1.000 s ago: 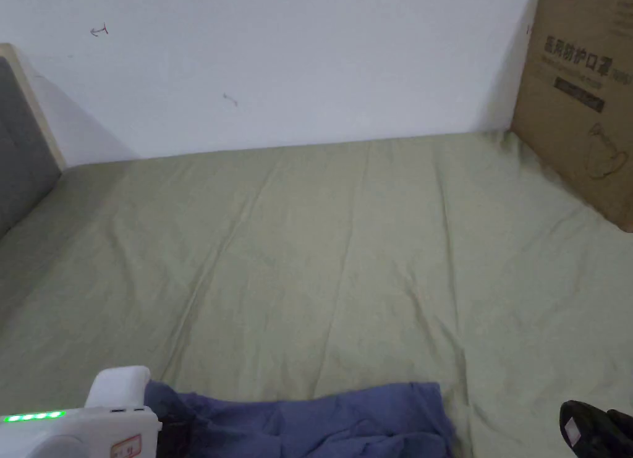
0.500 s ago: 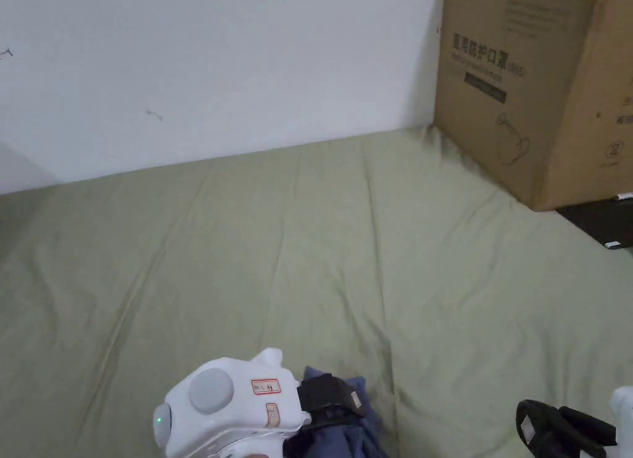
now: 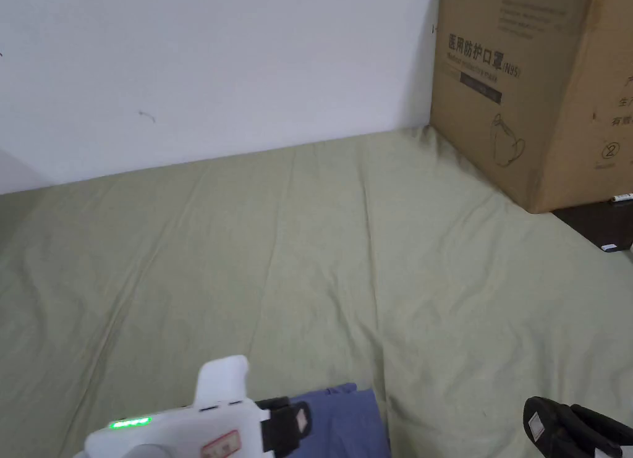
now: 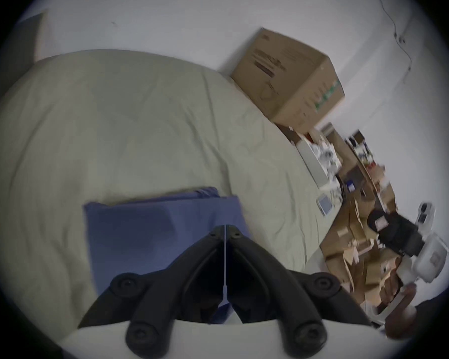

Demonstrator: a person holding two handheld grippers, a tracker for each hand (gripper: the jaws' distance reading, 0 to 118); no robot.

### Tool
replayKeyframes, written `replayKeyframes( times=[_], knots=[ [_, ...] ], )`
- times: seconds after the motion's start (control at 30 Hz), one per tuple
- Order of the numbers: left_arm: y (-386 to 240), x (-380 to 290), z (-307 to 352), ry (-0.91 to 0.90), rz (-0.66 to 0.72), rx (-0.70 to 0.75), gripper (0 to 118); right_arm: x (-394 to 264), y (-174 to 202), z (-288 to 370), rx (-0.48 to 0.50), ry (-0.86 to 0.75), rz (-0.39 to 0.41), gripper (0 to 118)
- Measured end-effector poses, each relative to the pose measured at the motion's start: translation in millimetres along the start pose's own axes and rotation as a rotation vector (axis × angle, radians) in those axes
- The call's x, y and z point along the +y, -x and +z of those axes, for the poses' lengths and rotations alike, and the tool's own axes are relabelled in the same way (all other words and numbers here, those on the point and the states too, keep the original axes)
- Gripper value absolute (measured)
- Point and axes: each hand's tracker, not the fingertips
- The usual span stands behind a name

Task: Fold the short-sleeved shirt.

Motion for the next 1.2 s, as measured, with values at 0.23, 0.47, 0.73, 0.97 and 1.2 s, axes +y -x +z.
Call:
replayKeyframes(
  times=[0.23,0.47,0.73,0.97,1.2],
  knots=[
    [-29.0,-20.4,-123.9,0.281,-0.051,0.022,0,-5.8,-11.4,-0.8,-0.028,0.021,-0.024,0],
    [-9.4,-19.6,-127.2,0.198,0.205,-0.135,0,-8.3,-10.1,-2.5,0.008,0.047,-0.048,0],
    [-15.0,22.0,92.4,-0.414,-0.072,0.048,0,32.0,26.7,2.5,0.151,-0.065,-0.026,0],
    [-25.2,6.6,216.1,-0.809,-0.301,0.508,0,77.2,85.6,42.5,0.021,-0.469,0.166,0],
    [-13.2,-67.1,214.0,-0.941,-0.302,0.755,0,20.2,91.6,51.5,-0.198,-0.697,0.298,0]
  ],
)
